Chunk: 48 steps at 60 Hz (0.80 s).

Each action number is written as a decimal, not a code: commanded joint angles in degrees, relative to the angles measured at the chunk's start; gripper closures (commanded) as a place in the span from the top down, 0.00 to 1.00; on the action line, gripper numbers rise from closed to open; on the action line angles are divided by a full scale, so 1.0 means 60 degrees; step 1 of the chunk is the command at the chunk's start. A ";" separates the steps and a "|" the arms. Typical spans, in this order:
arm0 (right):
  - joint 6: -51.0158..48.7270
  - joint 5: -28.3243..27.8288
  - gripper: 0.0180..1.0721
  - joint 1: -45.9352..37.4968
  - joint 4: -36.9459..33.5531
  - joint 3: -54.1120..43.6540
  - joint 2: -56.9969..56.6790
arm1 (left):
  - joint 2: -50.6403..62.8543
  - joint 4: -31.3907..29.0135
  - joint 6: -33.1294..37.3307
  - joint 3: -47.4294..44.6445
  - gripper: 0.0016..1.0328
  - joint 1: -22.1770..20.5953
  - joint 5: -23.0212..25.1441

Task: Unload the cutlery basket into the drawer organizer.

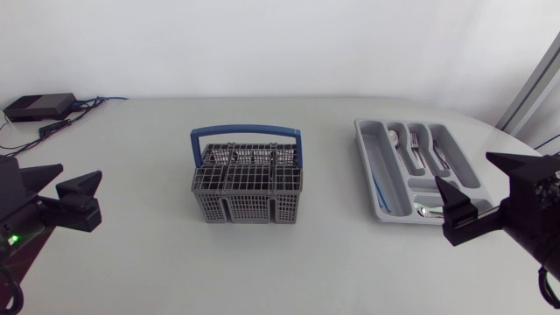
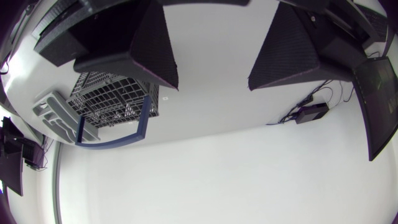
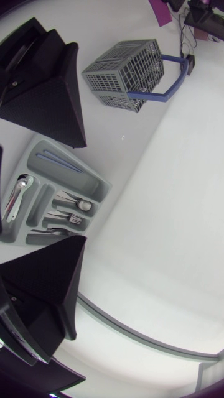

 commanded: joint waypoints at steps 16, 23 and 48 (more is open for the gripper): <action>0.1993 -0.0284 0.96 -0.0646 0.0792 -0.1673 -0.1640 | -0.1759 0.1169 -0.0686 -0.1838 0.95 0.0099 -0.0065; 0.2595 -0.0375 0.96 -0.0862 0.1052 -0.2191 -0.2215 | -0.2372 0.1564 -0.0942 -0.2445 0.95 0.0108 -0.0071; 0.4136 -0.0610 0.96 -0.1415 0.1718 -0.3517 -0.3688 | -0.3943 0.2577 -0.1597 -0.4002 0.94 0.0133 -0.0086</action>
